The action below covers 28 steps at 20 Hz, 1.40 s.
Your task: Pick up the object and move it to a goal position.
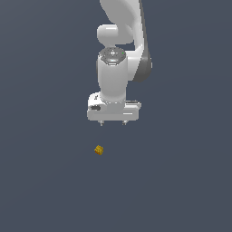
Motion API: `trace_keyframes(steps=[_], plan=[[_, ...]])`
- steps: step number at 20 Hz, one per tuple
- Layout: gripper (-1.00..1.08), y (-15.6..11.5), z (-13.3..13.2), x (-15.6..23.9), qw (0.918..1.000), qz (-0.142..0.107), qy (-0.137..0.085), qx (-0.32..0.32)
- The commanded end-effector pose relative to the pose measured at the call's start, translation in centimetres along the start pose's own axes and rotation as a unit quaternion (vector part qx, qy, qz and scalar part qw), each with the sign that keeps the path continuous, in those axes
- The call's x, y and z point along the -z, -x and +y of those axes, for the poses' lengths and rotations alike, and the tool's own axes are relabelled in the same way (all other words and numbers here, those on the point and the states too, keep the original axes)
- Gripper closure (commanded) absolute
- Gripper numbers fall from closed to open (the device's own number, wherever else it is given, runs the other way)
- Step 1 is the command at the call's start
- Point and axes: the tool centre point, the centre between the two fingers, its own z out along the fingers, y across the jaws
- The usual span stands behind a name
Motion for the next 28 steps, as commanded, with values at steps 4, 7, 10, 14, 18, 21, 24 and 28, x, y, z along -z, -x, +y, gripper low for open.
trace_keyframes(steps=[4, 7, 10, 14, 18, 21, 24, 28], plan=[[-0.92, -0.1, -0.7, 0.2, 1.0000, 0.003, -0.002, 0.003], [-0.92, -0.3, -2.5, 0.9, 0.9999, 0.011, -0.006, 0.011], [-0.92, -0.4, -3.4, 1.3, 0.9997, 0.015, -0.008, 0.015], [-0.92, -0.4, -3.3, 1.2, 0.9998, 0.015, -0.008, 0.013], [-0.92, -0.7, -2.9, 0.8, 0.9999, 0.013, -0.009, 0.003], [-0.92, -1.2, -2.3, 0.1, 0.9998, 0.011, -0.009, -0.014], [-0.92, -1.8, -1.4, -0.9, 0.9992, 0.008, -0.010, -0.038], [-0.92, -2.9, 0.3, -2.8, 0.9967, 0.002, -0.011, -0.080]])
